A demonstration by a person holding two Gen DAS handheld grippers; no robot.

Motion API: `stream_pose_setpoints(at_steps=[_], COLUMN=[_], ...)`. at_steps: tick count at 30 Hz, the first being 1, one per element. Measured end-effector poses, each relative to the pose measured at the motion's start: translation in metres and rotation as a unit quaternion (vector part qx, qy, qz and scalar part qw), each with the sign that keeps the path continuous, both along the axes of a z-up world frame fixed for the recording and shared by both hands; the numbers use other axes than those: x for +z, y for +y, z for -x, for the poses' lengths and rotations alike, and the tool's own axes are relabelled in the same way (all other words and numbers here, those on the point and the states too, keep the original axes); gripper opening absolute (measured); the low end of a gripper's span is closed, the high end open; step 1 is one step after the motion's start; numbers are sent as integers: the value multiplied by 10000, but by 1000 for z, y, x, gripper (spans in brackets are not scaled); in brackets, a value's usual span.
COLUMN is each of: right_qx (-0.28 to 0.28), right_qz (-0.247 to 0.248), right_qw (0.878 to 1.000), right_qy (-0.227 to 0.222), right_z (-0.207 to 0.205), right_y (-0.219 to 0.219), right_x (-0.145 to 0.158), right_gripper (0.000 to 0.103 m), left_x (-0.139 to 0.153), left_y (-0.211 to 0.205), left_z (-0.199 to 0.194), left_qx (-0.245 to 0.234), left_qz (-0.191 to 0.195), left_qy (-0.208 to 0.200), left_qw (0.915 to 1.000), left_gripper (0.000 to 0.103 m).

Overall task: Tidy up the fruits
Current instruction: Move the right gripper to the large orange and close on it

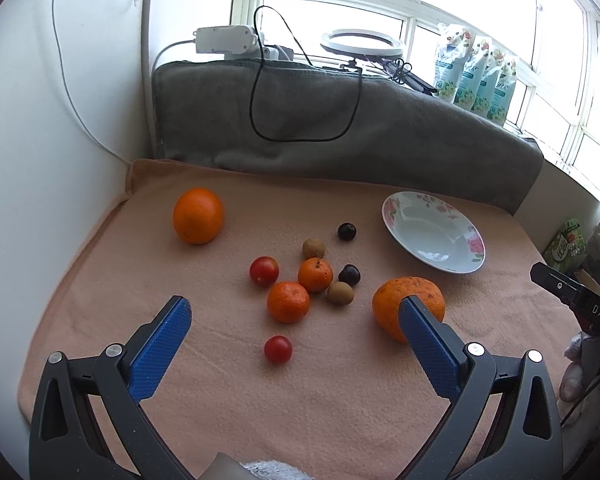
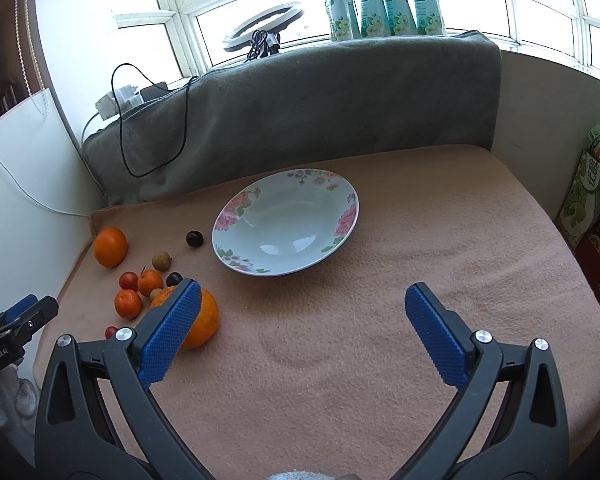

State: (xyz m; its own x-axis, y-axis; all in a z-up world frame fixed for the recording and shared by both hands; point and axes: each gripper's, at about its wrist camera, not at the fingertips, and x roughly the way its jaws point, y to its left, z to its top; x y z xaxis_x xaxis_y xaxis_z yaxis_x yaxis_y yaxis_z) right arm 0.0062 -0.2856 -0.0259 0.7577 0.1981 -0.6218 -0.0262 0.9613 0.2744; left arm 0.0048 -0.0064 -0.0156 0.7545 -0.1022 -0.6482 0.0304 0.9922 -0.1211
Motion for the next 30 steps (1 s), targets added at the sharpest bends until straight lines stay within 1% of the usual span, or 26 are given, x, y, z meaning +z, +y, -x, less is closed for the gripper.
stream_pose_setpoints(at_steps=[4,7,10,14,19,22,24,26,28,30], right_qx=[228,373,521,762,1053,1204,1288,1362,1423,1483], right_qz=[-341,-563,-684,-955,-1210,-1270,-1292,-1314,-1329,-1353], right_qw=[9990,9972,9954,9909,9846,9815,9797,9779,9761,9743], right_qy=[195,334,415,561,701,772,828,890,961,1024], right_z=[-6,-11,-16,-24,-36,-42,-45,-49,-53,-56], right_y=[2,5,10,17,30,37,41,45,49,52], right_x=[-11,-17,-20,-26,-31,-32,-35,-38,-41,-44], right_gripper=[103,103,103,103,103,103,103,103,101,98], left_x=[-8,-16,-27,-38,-44,-48,-51,-53,-54,-56], left_y=[-5,-4,-4,-8,-17,-22,-25,-26,-28,-29], left_z=[-3,-7,-12,-16,-18,-21,-24,-25,-28,-31], left_qx=[-92,-158,-268,-397,-641,-820,-916,-1003,-1072,-1132], left_qz=[114,410,743,1000,1132,1282,1378,1459,1563,1648], left_qy=[135,307,552,787,873,964,1009,1048,1098,1153], left_qw=[9998,9986,9953,9911,9877,9836,9810,9786,9757,9730], left_gripper=[103,103,103,102,101,92,92,88,86,81])
